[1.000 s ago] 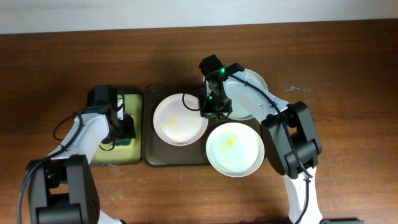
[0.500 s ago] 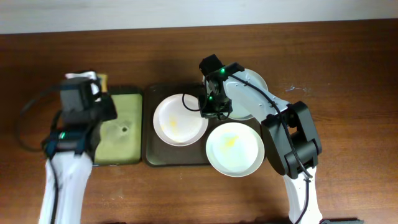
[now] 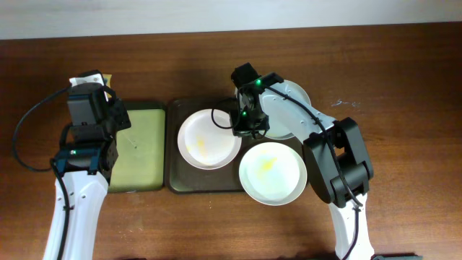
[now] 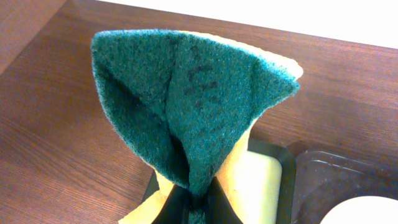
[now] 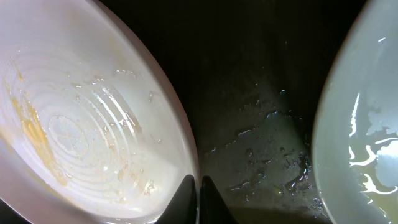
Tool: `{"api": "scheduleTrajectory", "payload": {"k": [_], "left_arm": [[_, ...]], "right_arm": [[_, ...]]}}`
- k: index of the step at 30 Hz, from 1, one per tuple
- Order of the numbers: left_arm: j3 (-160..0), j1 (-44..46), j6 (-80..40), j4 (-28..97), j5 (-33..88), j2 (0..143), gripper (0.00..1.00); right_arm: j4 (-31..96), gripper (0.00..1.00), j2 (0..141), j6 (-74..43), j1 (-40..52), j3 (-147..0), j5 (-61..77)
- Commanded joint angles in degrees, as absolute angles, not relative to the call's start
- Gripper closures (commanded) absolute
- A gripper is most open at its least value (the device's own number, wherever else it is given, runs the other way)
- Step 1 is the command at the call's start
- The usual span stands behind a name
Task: Clean dirty plates on tray and stack at the side
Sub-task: 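Scrub the pink plate with the sponge in the left gripper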
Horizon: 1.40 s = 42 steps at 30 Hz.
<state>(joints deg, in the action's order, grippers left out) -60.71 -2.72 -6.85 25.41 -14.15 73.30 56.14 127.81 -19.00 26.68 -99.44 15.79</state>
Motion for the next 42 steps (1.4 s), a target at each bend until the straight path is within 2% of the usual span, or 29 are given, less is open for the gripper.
{"api": "scheduleTrajectory", "payload": {"k": [1, 5, 7, 9, 12, 14, 16, 18, 19, 22, 26, 29, 34, 36, 37, 42], "left_arm": [[-61.5, -2.9, -5.9, 24.9, -14.2, 73.0, 1.0], [-61.5, -2.9, -5.9, 25.4, -14.2, 73.1, 1.0], [-63.1, -2.9, -6.3, 29.7, -13.7, 75.5, 1.0], [-74.8, -2.9, -8.5, 42.5, -12.9, 84.9, 1.0], [-104.1, -2.9, -8.5, 70.9, -8.2, 108.4, 1.0], [-107.7, -2.9, -8.5, 76.8, -8.1, 116.1, 1.0], [-107.7, -2.5, -8.4, 77.1, -5.1, 119.1, 1.0], [-107.7, -0.6, -5.9, 76.8, 10.4, 118.9, 1.0], [-106.3, 2.0, -6.8, 76.9, 11.8, 118.9, 1.0], [-100.4, 9.5, -9.4, 71.0, 11.6, 119.0, 1.0], [-92.6, 12.4, -13.6, 61.0, 13.4, 119.0, 1.0], [-89.1, 15.6, -16.8, 57.4, 7.4, 119.0, 1.0], [-86.9, 16.3, -18.4, 56.5, 3.2, 119.4, 1.0], [-83.7, 17.3, -18.5, 53.1, 3.2, 119.4, 1.0], [-83.3, 17.4, -18.7, 52.9, 3.2, 119.4, 1.0], [-78.5, 18.3, -18.6, 51.0, 3.9, 120.6, 1.0]], "right_arm": [[56.1, 0.96, 127.7, -18.3, 27.0, -100.4, 15.9], [56.1, 0.96, 127.7, -18.3, 27.0, -100.4, 15.9], [56.0, 0.96, 127.7, -18.3, 27.0, -100.4, 15.9], [55.9, 0.96, 127.7, -18.3, 27.0, -100.4, 15.9], [55.9, 0.96, 127.7, -18.3, 27.0, -100.4, 15.9], [55.9, 0.96, 127.7, -18.3, 27.0, -100.4, 15.9], [55.9, 0.96, 127.7, -18.3, 27.0, -100.4, 15.9], [55.9, 0.96, 127.7, -18.3, 27.0, -100.4, 15.9], [55.9, 0.96, 127.7, -18.3, 27.0, -100.4, 15.9], [55.9, 0.96, 127.7, -18.4, 27.0, -100.4, 15.9], [55.7, 0.96, 127.7, -18.5, 27.0, -100.4, 15.9], [55.7, 0.96, 127.7, -18.5, 27.0, -100.4, 15.9], [55.5, 0.96, 127.7, -18.5, 27.0, -100.0, 15.9], [52.9, 0.92, 127.7, -18.5, 27.0, -97.9, 15.9], [51.7, 0.96, 127.7, -18.5, 27.0, -96.8, 15.9], [48.8, 0.96, 127.7, -18.5, 27.0, -94.7, 16.5]]}}
